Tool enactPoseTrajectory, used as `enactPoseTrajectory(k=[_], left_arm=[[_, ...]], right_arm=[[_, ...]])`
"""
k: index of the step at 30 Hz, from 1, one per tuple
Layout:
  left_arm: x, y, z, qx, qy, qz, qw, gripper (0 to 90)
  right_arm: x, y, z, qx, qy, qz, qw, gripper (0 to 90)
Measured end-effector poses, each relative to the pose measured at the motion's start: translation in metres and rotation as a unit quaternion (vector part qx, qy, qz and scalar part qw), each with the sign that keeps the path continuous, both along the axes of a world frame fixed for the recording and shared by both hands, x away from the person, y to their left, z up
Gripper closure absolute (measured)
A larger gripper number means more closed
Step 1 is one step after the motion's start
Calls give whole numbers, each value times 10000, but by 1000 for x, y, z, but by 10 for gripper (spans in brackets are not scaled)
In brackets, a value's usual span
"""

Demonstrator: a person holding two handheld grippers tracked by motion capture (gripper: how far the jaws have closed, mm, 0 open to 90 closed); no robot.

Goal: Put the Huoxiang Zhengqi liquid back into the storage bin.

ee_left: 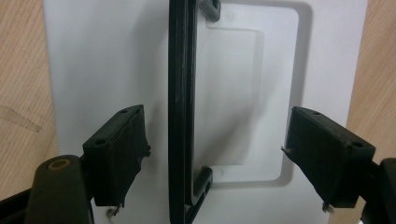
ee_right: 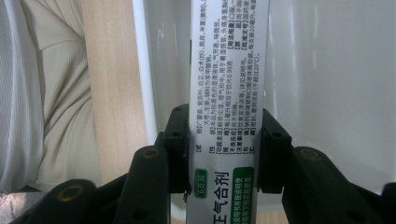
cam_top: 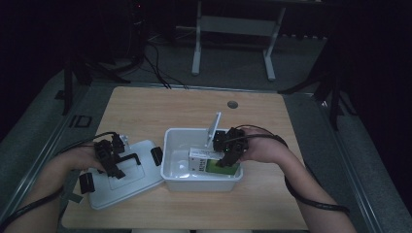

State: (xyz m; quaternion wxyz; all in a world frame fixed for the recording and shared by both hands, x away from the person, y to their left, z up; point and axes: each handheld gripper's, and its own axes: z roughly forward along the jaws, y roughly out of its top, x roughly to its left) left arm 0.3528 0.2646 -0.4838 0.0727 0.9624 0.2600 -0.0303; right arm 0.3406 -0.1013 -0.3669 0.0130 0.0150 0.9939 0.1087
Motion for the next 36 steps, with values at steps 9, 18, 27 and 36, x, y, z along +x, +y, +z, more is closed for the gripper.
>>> enactPoseTrajectory(k=[9,18,27,36], left_arm=[[1,-2,-3,6,16,-43,10000,207],[0,-1,-3,2,4,-36,10000,207],[0,-1,-3,18,23,-35,10000,207],[0,-2,-2,-1,-4,-55,10000,208]], right_arm=[[4,7,-26,-142,160,23,9998,634],[11,11,-47,-265,269,-49,9993,634],[17,11,-60,-342,301,-118,9989,633],[21,10,-74,-383,332,-182,9985,632]])
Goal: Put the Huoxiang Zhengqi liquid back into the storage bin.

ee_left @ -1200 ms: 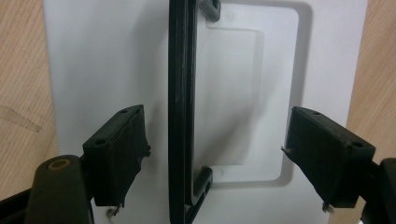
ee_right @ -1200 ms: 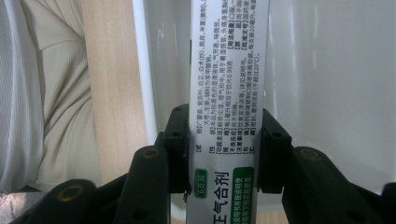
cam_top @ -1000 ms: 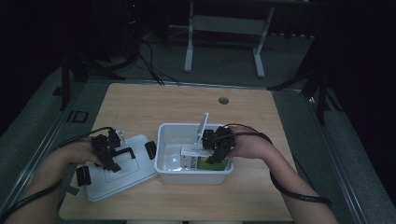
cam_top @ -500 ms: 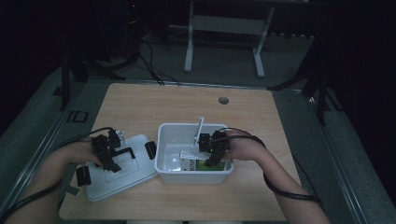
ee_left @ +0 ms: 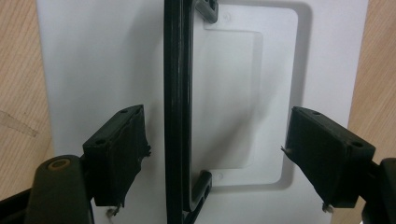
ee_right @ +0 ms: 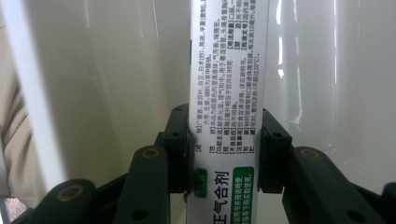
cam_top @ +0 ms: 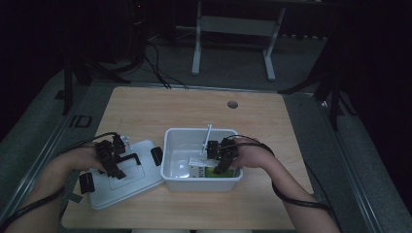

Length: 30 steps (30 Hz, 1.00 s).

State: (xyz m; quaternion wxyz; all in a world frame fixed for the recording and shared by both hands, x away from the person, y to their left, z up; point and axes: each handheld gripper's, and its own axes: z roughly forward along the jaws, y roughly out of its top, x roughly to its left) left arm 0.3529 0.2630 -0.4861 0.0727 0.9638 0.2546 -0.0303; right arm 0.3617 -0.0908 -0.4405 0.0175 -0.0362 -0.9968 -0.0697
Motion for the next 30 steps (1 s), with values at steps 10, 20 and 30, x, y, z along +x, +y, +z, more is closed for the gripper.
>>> enactPoseTrajectory(k=[10,20,30], left_arm=[[-1,2,-2,-2,21,9,10000,208],[-2,1,1,29,-7,14,10000,208],[-2,-1,2,37,-15,-24,10000,220]], right_arm=[[3,1,-8,-71,37,-16,10000,623],[3,-4,10,77,51,-87,9999,559],[0,-16,35,278,-60,-226,9993,546]])
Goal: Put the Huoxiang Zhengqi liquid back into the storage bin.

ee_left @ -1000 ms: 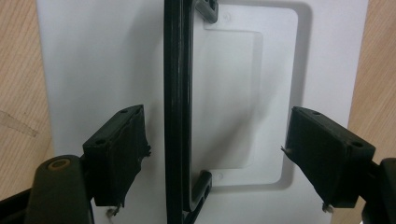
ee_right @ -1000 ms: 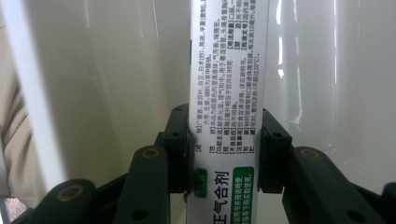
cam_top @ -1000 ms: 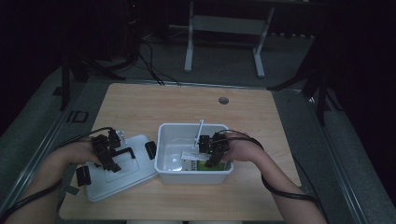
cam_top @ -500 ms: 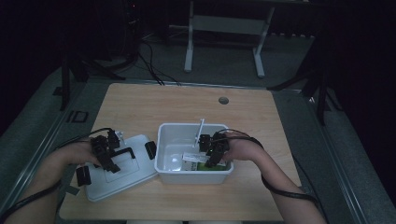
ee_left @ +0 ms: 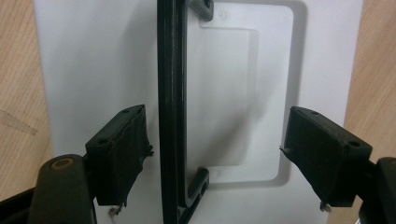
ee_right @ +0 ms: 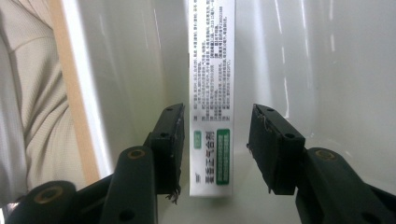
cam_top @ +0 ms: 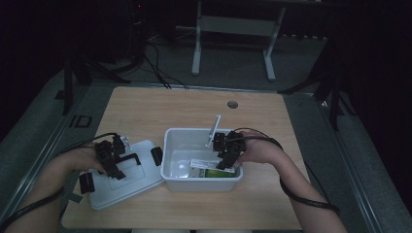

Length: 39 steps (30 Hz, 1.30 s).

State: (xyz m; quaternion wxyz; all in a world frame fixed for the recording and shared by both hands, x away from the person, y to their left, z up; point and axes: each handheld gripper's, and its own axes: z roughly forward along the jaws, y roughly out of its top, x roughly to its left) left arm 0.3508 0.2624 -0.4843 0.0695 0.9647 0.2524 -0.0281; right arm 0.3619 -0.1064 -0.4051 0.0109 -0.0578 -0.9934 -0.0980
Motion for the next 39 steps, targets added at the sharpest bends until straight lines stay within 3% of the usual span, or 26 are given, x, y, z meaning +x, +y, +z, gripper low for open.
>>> enactPoseTrajectory(k=[4,14,20,24,29,31,33,35,39], left_arm=[[0,0,1,-96,6,29,9999,221],[0,1,2,-92,-40,101,9999,226],[0,-1,0,-177,37,89,9998,240],[0,-2,-1,-195,32,122,9997,252],[1,-1,3,-327,-91,139,9993,403],[1,0,3,-356,-122,181,9991,435],[2,1,3,-325,-215,221,9990,462],[2,1,3,-335,-258,240,9988,472],[2,2,1,-219,-416,50,9989,554]], right_arm=[[-1,-8,9,126,-58,-36,9999,544],[-3,-38,33,474,-229,-307,9981,526],[-2,-59,37,659,-267,-537,9960,488],[-1,-71,36,721,-309,-648,9948,434],[3,-88,30,815,-335,-922,9918,299],[4,-95,25,816,-356,-960,9914,224],[6,-103,17,842,-316,-1063,9903,205],[8,-110,7,726,-309,-1024,9916,153],[13,-126,-10,459,-416,-1190,9910,154]])
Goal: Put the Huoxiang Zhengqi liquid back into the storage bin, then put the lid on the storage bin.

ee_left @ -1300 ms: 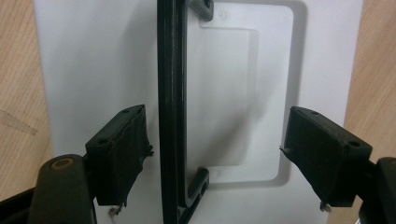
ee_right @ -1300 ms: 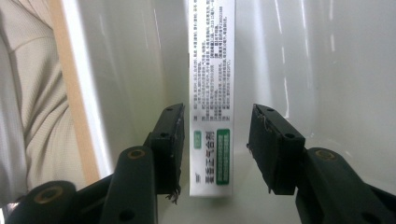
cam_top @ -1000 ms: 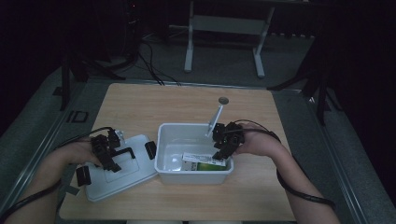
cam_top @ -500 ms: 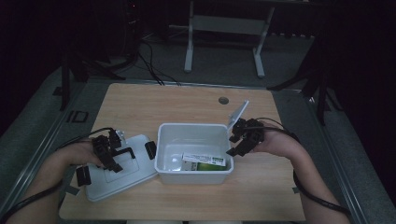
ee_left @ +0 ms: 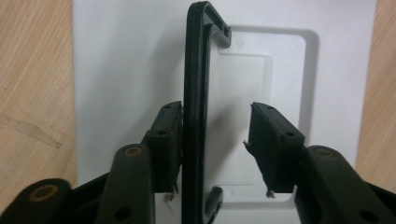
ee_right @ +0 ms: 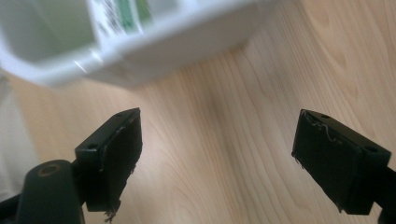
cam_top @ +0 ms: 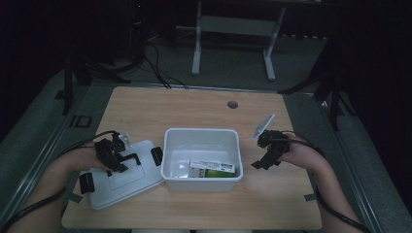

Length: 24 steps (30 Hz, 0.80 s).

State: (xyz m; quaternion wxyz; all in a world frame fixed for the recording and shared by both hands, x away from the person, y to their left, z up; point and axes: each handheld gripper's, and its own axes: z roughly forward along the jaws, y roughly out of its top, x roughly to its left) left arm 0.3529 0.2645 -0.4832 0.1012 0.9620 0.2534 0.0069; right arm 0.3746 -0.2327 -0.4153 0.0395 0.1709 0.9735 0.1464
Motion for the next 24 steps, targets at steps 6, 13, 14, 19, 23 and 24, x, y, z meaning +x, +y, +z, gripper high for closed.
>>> enactPoseTrajectory(k=[6,13,14,19,23,24], left_arm=[[2,1,2,-68,93,-45,9999,670],[4,0,4,-87,248,-36,9996,837],[4,0,4,-83,286,-50,9995,838],[5,3,6,-33,352,25,9994,839],[3,8,11,-51,347,79,9994,840],[2,9,12,-65,356,94,9993,840]], right_arm=[[2,-18,-22,-250,255,-165,9992,155],[0,-26,-43,-398,375,-231,9982,156],[-1,-26,-45,-400,404,-233,9981,156],[-3,-26,-48,-359,431,-191,9982,156],[-5,-27,-47,-280,383,-215,9986,156],[-6,-27,-48,-256,379,-224,9987,156]])
